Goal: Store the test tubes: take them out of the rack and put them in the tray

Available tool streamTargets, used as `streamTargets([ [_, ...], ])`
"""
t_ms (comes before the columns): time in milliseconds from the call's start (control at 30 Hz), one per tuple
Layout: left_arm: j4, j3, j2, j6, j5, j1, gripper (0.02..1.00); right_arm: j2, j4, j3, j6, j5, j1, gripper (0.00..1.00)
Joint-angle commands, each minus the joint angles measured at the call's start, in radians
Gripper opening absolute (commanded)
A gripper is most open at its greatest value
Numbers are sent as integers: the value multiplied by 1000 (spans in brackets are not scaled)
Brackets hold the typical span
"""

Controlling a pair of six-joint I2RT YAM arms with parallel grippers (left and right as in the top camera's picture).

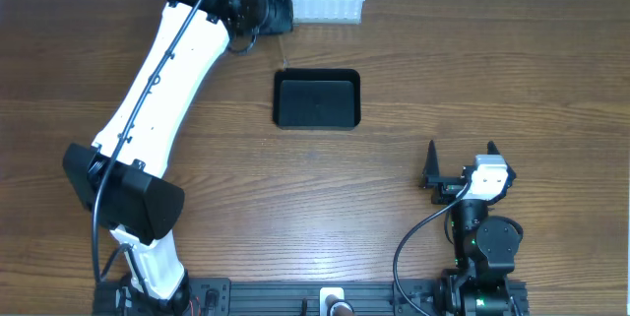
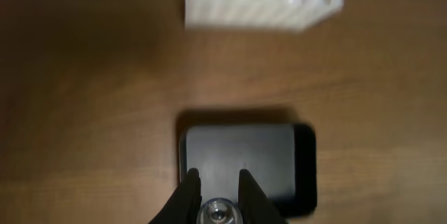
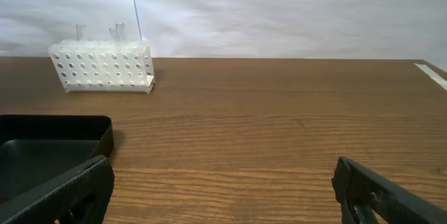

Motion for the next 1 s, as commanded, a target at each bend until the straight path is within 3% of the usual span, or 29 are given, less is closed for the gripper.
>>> streamTargets([
  [33, -79, 14, -24, -26, 43, -14, 49, -7, -3, -5, -8, -8, 2, 991],
  [600, -367, 128, 132, -25, 80, -16, 77, -7, -3, -5, -8, -8, 2, 991],
  [1000, -379, 245, 336, -26, 92, -17, 77, -7, -3, -5, -8, -8, 2, 993],
])
